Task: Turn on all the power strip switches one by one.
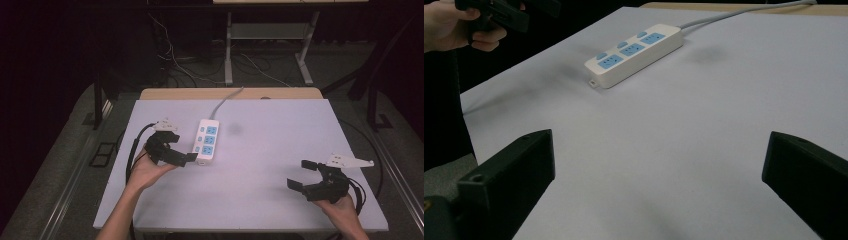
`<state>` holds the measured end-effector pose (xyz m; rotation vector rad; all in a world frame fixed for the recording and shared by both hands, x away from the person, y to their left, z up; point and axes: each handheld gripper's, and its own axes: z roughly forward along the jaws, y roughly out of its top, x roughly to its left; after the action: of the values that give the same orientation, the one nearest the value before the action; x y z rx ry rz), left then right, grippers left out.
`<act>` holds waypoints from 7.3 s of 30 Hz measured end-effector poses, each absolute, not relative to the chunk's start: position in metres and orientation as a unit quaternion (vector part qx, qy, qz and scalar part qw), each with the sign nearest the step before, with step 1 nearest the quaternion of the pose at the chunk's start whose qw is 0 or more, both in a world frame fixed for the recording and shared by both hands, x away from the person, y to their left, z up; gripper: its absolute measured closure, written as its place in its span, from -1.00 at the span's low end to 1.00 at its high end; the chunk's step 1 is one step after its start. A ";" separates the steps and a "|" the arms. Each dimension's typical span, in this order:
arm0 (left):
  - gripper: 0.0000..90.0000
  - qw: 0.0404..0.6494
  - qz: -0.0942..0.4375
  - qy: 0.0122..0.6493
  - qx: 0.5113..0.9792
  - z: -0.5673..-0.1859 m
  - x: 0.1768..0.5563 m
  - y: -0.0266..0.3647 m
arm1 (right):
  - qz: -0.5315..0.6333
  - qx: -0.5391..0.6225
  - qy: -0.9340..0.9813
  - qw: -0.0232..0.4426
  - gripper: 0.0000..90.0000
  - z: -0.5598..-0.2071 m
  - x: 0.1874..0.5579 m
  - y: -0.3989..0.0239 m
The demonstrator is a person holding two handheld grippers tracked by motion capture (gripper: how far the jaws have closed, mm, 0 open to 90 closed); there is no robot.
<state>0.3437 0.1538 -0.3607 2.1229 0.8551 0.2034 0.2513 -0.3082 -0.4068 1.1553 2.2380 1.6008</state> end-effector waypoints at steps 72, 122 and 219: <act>0.98 0.321 0.040 0.322 0.890 -0.402 0.407 0.128 | 0.529 0.388 0.750 0.085 -0.99 -0.408 0.253 -0.311; 0.99 0.326 0.043 0.369 0.869 -0.402 0.411 0.146 | 0.529 0.388 0.749 0.088 -0.99 -0.408 0.254 -0.313; 1.00 0.301 0.027 0.346 0.888 -0.408 0.447 0.112 | 0.529 0.389 0.749 0.087 -0.99 -0.409 0.254 -0.316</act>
<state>0.4472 0.1118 -0.4082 2.3568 0.9190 0.0724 0.2537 -0.3159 -0.4089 1.1596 2.2328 1.5749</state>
